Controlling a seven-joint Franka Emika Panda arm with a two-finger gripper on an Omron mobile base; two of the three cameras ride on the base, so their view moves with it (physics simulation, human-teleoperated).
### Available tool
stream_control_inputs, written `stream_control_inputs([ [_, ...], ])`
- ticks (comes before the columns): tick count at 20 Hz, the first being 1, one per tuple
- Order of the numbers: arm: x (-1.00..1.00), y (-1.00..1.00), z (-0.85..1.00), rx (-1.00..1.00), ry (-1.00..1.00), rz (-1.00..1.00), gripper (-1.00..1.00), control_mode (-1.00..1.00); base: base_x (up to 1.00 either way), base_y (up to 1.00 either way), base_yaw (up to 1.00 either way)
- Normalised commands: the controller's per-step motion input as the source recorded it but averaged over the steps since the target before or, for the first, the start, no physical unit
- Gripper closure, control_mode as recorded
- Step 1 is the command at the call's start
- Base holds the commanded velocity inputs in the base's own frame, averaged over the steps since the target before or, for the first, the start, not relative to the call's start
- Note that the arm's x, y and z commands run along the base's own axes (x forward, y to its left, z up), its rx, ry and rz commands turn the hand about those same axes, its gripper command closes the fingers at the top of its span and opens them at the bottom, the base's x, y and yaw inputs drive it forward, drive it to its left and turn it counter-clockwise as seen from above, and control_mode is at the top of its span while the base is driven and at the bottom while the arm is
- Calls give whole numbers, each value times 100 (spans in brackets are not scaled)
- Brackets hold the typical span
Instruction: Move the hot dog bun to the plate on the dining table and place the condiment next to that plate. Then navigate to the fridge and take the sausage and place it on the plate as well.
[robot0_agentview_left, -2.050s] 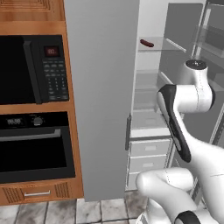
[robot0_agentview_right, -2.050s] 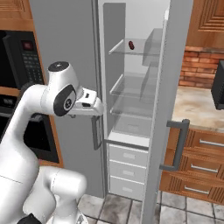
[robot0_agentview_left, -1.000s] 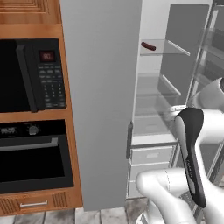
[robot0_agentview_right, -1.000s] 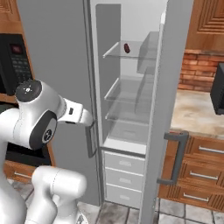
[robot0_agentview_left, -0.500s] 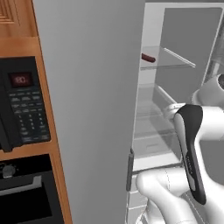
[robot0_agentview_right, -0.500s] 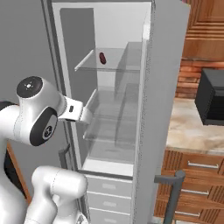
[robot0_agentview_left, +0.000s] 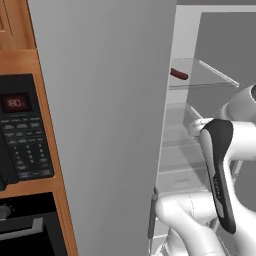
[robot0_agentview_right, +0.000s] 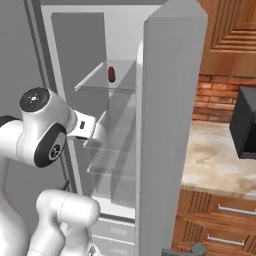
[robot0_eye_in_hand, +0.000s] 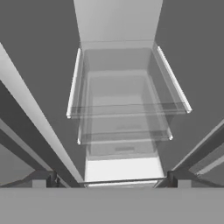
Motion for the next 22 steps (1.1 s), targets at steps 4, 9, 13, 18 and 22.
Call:
stream_control_inputs([
  [4, 0, 0, 0, 0, 0, 0, -100, 100, 54, -39, 21],
  [9, 27, -19, 33, 0, -1, 4, -100, -100, 12, -14, 6],
  [13, 52, -25, 84, -5, -3, 4, -100, -100, 0, 0, 0],
  [18, 86, -7, 69, -4, 0, 1, -100, -100, 0, 0, 0],
  [22, 98, -1, 16, 0, 0, 10, -100, -100, 0, 0, 0],
])
